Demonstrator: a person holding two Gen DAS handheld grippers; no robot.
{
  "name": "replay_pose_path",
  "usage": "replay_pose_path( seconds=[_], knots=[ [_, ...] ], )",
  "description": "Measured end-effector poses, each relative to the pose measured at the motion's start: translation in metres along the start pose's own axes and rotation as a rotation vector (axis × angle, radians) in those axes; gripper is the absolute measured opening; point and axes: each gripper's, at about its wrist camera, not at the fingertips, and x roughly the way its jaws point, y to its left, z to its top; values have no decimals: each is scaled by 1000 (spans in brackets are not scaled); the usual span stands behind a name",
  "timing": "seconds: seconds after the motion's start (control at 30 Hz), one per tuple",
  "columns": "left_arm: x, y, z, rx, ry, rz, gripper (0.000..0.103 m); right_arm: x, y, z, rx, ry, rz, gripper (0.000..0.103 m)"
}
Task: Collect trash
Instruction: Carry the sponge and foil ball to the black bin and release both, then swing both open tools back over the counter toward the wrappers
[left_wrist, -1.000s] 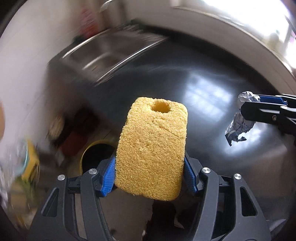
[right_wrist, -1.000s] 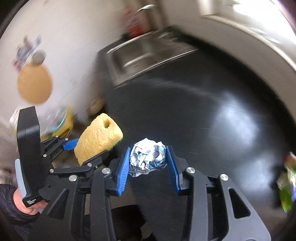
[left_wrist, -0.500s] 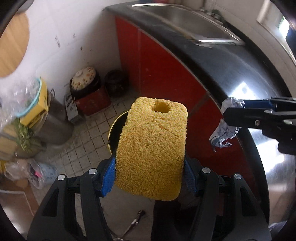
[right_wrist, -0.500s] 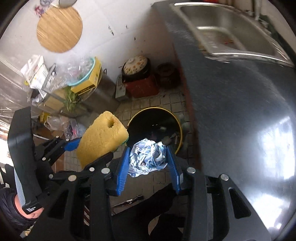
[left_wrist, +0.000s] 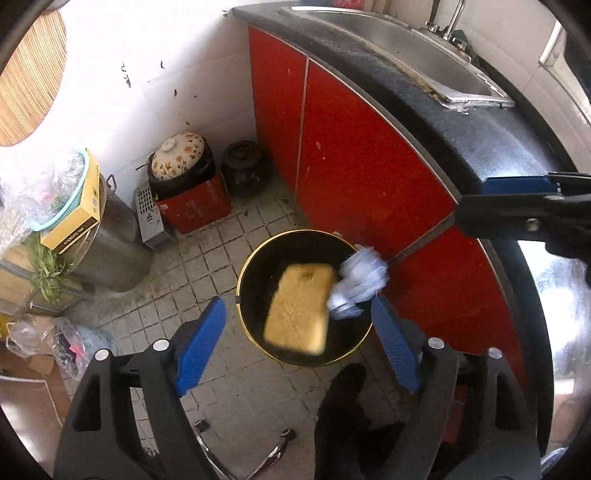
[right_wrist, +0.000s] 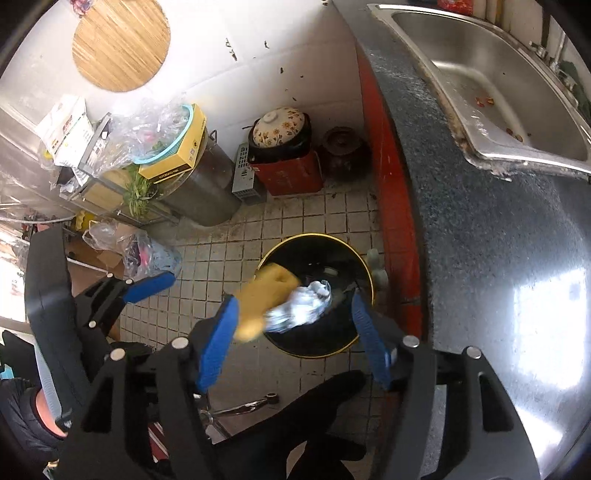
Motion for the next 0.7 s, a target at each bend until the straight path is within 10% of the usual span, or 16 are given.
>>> replay_pose_path(
  seconds=[0.33, 0.7],
  knots=[
    [-47, -56, 16, 128, -79, 28, 96, -97, -54, -65, 131, -155, -124, 78],
    [-107, -295, 17, 590, -150, -323, 96, -280, -169, -276, 664, -416, -480, 78]
  ],
)
